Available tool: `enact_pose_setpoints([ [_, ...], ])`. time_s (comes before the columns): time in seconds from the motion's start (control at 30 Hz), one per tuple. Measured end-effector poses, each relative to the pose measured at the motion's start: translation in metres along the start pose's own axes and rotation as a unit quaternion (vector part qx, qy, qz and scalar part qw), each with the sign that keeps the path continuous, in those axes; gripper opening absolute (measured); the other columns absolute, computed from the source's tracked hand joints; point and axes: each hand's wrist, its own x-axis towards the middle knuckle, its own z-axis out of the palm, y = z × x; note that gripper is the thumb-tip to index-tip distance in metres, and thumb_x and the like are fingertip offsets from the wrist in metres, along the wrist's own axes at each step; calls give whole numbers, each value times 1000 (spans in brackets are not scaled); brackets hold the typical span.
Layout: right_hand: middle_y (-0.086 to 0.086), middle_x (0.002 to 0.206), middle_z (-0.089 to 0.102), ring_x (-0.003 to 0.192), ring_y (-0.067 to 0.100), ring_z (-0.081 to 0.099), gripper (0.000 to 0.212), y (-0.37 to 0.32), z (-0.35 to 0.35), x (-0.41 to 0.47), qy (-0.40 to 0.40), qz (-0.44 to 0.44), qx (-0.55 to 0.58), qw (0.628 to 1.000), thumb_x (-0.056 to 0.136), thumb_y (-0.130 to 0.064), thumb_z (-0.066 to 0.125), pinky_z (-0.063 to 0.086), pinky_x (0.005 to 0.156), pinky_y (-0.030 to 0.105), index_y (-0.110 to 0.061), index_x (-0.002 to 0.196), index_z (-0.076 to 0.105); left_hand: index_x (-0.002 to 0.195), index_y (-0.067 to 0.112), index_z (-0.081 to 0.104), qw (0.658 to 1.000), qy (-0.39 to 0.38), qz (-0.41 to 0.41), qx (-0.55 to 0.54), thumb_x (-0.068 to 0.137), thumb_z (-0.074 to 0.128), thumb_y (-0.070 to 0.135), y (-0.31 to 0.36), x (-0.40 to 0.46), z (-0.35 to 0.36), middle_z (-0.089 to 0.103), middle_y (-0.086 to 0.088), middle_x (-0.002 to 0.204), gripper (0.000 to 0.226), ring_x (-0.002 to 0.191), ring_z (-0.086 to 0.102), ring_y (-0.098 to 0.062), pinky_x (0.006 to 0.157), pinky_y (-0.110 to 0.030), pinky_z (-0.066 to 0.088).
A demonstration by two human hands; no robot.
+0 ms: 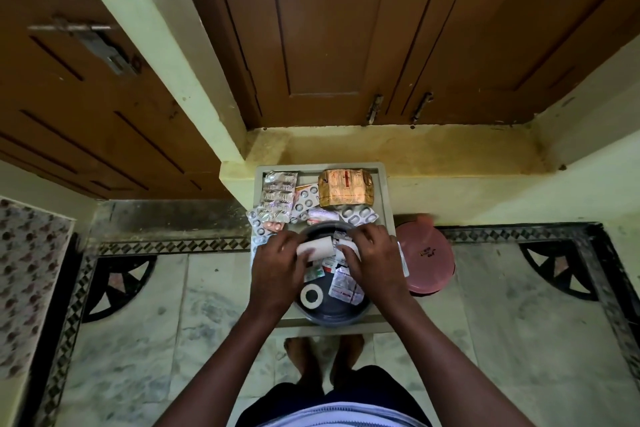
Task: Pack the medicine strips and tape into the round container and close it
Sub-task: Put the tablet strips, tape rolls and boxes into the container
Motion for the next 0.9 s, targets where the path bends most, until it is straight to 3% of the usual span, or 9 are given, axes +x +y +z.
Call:
enact_pose_setpoints([
  [0.1,13,105,64,97,30,60,23,-6,2,26,22,104,101,989,92,-23,70,50,78,37,-7,109,71,120,11,66,966,61,-246,-60,94,71,19,-16,0,-5,62,-12,120,28,111,61,-33,88,-41,51],
  [0.17,16,117,60,108,34,57,30,-6,4,52,6,184,126,975,92,-21,71,46,84,34,-7,118,69,128,9,56,928,3,-373,-24,85,81,34,-32,2,-4,53,-20,133,55,122,54,-43,92,-50,50],
  [0.23,19,130,52,119,38,49,44,-1,8,83,-36,224,88,970,90,-24,73,47,91,40,-12,131,62,137,9,48,902,-67,-427,-5,76,87,46,-47,-1,-1,46,-22,142,82,130,48,-46,95,-56,50],
  [0.3,18,142,40,128,41,39,61,8,11,112,-100,232,50,966,87,-28,77,46,97,50,-23,142,52,132,12,51,907,-82,-410,-40,69,92,44,-56,-6,5,55,-20,132,81,124,55,-44,92,-53,53],
  [0.43,16,156,21,141,44,19,84,20,25,157,-228,192,-28,954,80,-35,82,36,108,59,-33,151,38,111,15,62,910,-27,-397,-113,67,95,29,-64,-13,7,63,-13,109,57,104,64,-34,78,-37,50],
  [0.6,12,150,23,139,42,18,67,24,29,173,-265,176,-61,946,73,-36,87,35,108,55,-27,131,56,88,18,57,908,-19,-404,-112,70,93,23,-65,-12,2,64,-10,100,40,92,63,-29,69,-33,41],
  [0.7,11,147,29,136,39,23,67,25,28,174,-268,167,-50,948,66,-33,93,35,104,52,-23,122,57,85,16,62,894,-14,-430,-123,69,94,25,-73,-10,2,69,-5,91,37,84,65,-25,66,-33,46],
  [0.8,7,131,48,126,36,38,52,24,20,176,-250,140,-43,957,68,-30,92,34,88,45,-24,105,57,85,7,63,877,-20,-452,-164,73,92,16,-74,-5,-4,66,-5,77,32,67,59,-19,55,-25,42],
  [0.9,-9,85,71,103,22,60,26,22,3,169,-248,125,25,960,82,-14,76,25,76,40,-24,86,52,83,1,64,874,-44,-442,-197,78,89,14,-74,-2,-14,60,-4,68,29,62,54,-21,54,-27,39],
])
